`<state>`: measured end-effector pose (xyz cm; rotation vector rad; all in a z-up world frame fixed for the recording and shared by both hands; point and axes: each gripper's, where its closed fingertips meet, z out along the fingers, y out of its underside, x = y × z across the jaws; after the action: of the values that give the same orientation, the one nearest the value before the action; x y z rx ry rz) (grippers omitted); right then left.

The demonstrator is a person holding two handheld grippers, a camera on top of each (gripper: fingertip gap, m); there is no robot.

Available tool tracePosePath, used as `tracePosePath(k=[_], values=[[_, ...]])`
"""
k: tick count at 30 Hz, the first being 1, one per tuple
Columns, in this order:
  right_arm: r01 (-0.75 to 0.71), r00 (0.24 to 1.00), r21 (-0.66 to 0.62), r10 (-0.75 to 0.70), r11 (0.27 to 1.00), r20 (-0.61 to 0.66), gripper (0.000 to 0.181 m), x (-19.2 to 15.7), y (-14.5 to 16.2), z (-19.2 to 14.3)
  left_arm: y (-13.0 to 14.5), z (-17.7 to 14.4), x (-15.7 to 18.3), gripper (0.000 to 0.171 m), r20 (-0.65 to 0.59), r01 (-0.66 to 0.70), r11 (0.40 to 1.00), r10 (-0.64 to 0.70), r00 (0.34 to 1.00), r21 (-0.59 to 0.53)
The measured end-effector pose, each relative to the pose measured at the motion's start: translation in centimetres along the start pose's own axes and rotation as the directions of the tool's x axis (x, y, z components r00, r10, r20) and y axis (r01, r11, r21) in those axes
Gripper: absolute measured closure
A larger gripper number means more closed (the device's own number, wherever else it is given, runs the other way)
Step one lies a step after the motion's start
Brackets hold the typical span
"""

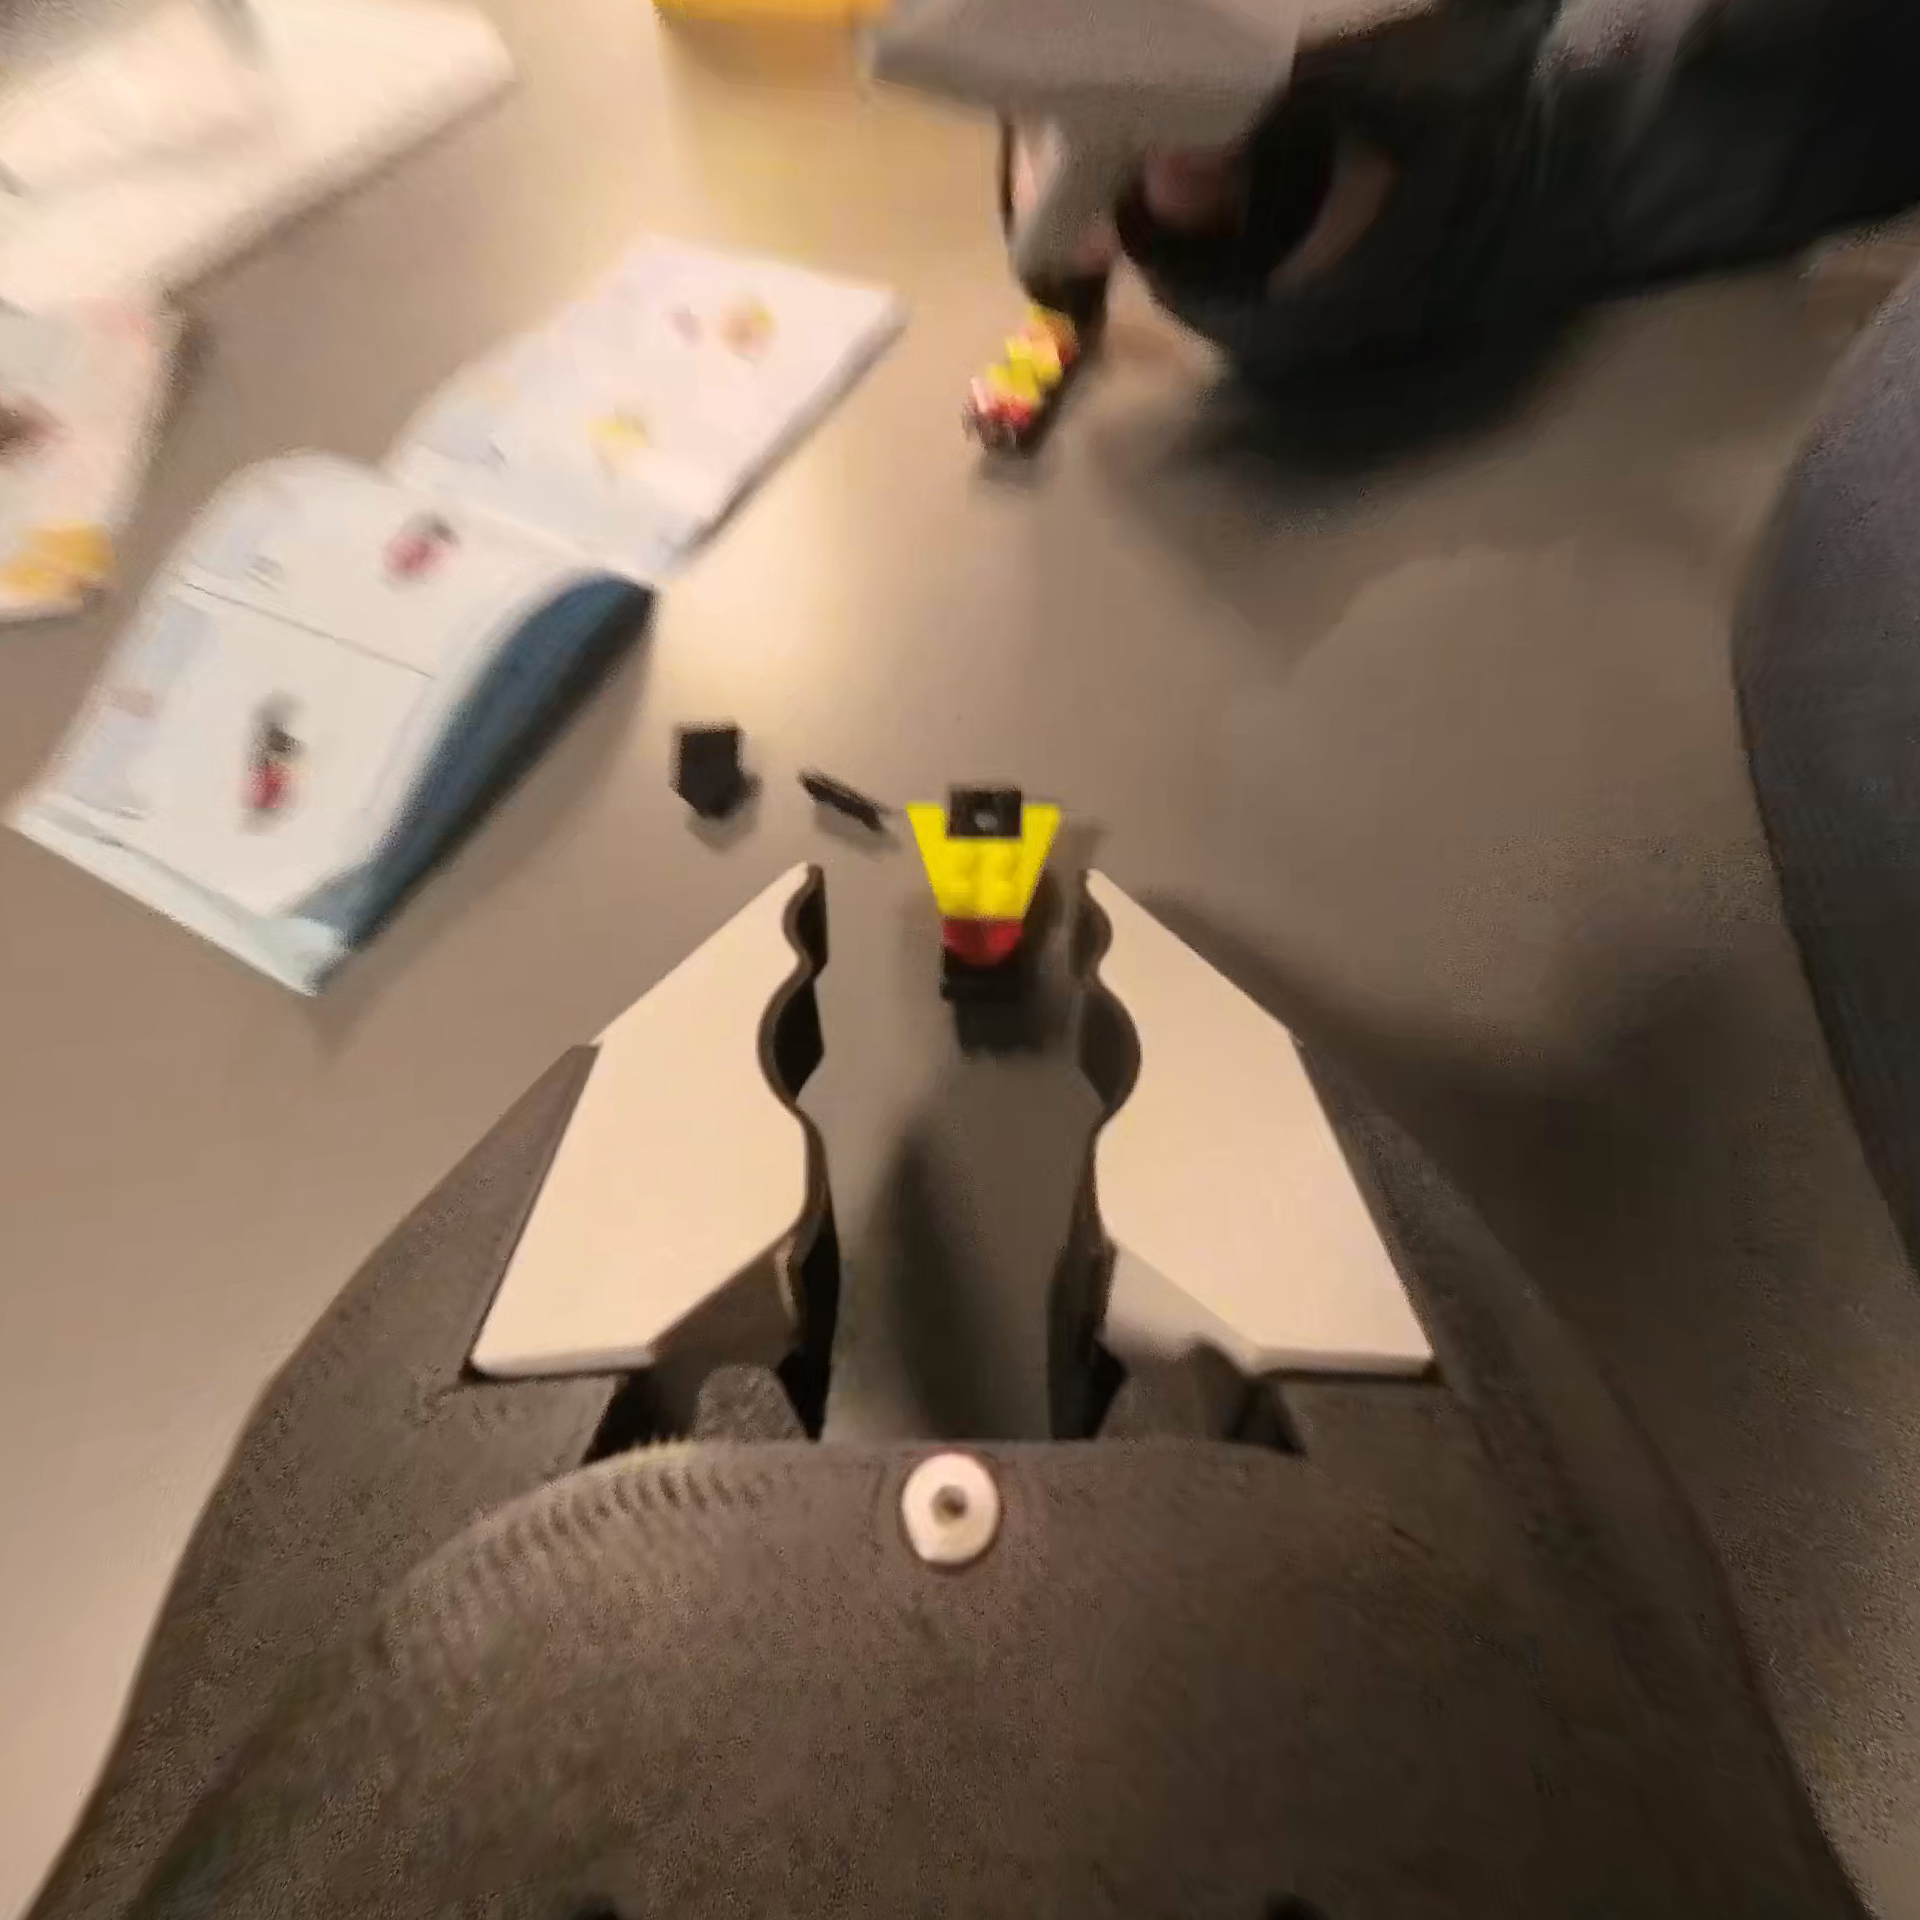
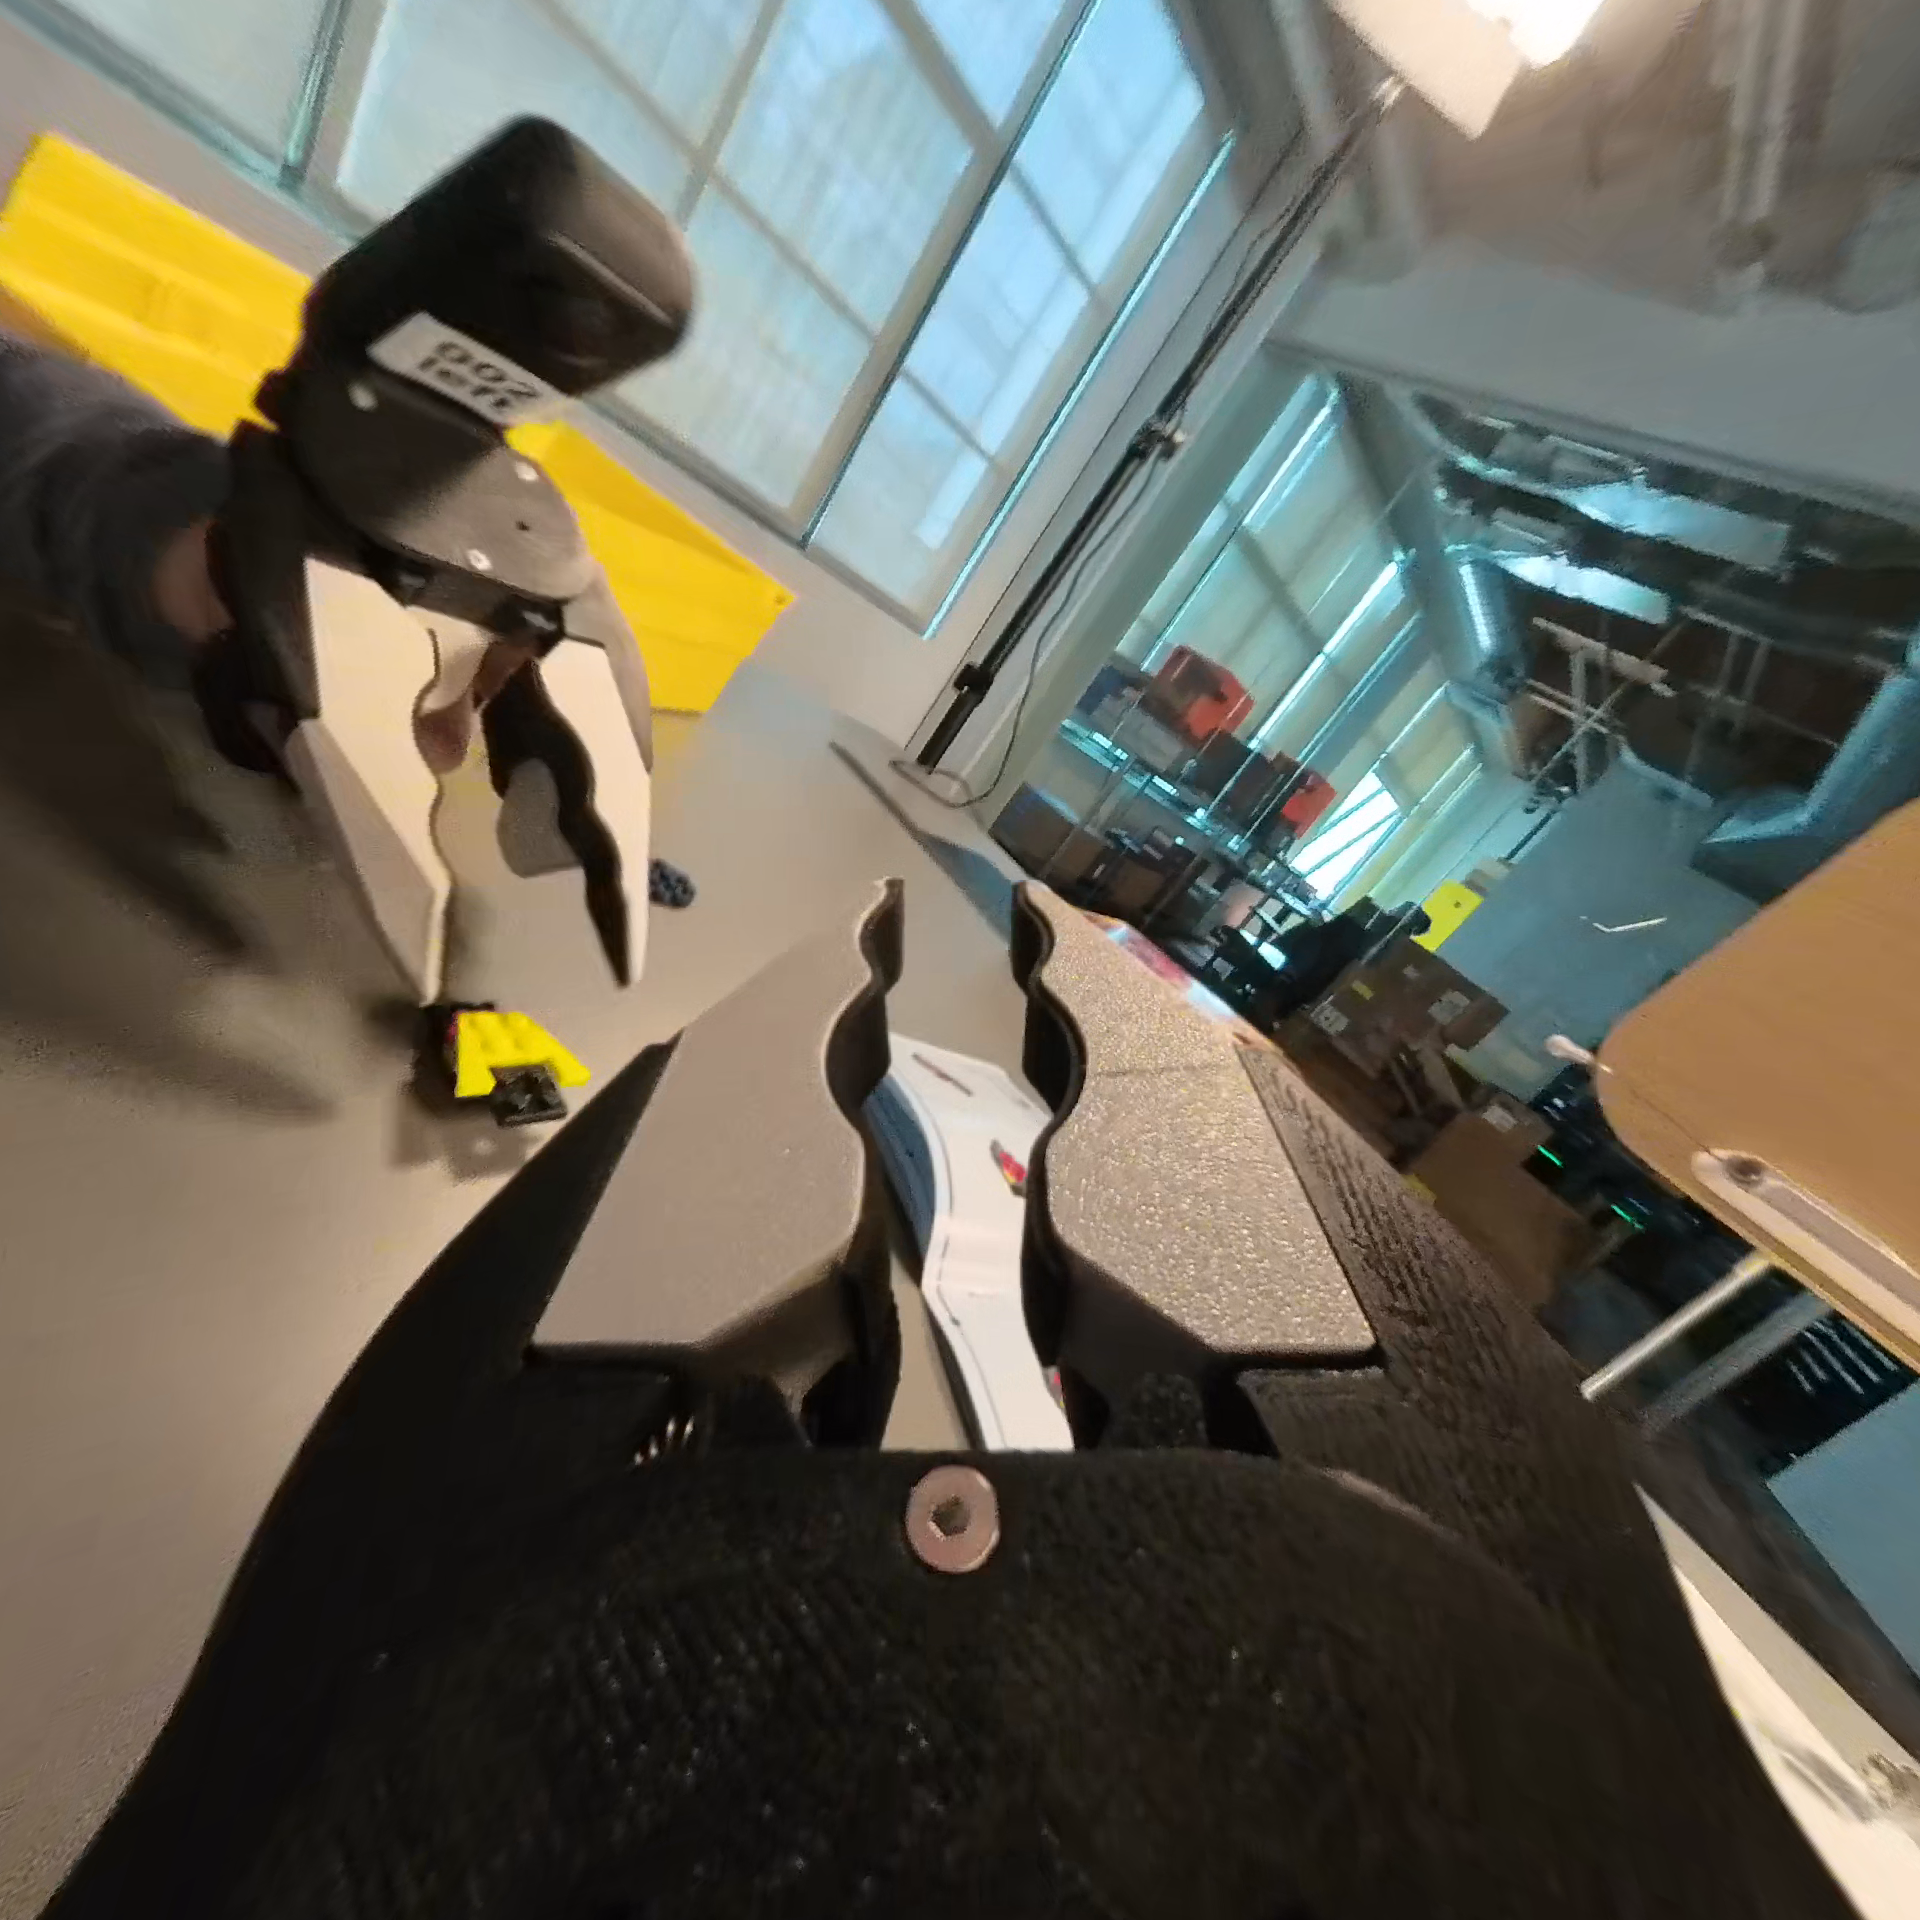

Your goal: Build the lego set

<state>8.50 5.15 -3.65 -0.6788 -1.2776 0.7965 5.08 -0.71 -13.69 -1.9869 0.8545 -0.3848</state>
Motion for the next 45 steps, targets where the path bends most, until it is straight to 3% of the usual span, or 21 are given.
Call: tracePosePath(k=[2, 4, 7, 10, 15, 19, 24, 45], values=[[-0.009, 1.000, 0.043, 0.010, 0.999, -0.010, 0.168, 0.3, -0.5, -0.4, -2.8, -1.6, -1.0, 0.126, 0.119, -0.077, 0.976, 0.053, 0.991, 0.206], [0.013, 1.000, 0.063, -0.012, 0.998, -0.021, 0.171, 0.3, -0.8, -0.5, -4.8, -3.3, -1.5, 0.126, 0.269, -0.223, 0.910, 0.130, 0.954, 0.349], [0.097, 0.994, 0.053, -0.093, 0.994, -0.064, 0.170, 0.5, -0.7, -0.5, -5.8, -4.2, -1.6, 0.131, 0.483, -0.480, 0.807, 0.286, 0.827, 0.344], [0.120, 0.991, 0.026, -0.119, 0.992, -0.057, 0.171, 0.4, 0.0, -0.3, -6.5, -5.0, -1.4, 0.145, 0.603, -0.611, 0.733, 0.352, 0.716, 0.297], [0.077, 0.994, 0.006, -0.076, 0.997, -0.074, 0.173, 1.2, 0.6, -0.2, -6.7, -6.3, -1.0, 0.159, 0.555, -0.538, 0.736, 0.266, 0.788, 0.411], [0.144, 0.989, -0.009, -0.144, 0.990, -0.043, 0.174, 0.3, 0.7, 0.1, -6.1, -6.8, -1.4, 0.164, 0.519, -0.477, 0.759, 0.216, 0.827, 0.443], [0.210, 0.978, -0.011, -0.209, 0.978, 0.010, 0.176, -1.1, 0.8, 0.4, -5.6, -7.0, -1.2, 0.165, 0.509, -0.478, 0.762, 0.229, 0.830, 0.436], [0.153, 0.987, -0.001, -0.153, 0.988, 0.046, 0.176, -1.4, 0.8, 0.3, -5.2, -6.1, -1.4, 0.166, 0.501, -0.479, 0.782, 0.252, 0.828, 0.399]])
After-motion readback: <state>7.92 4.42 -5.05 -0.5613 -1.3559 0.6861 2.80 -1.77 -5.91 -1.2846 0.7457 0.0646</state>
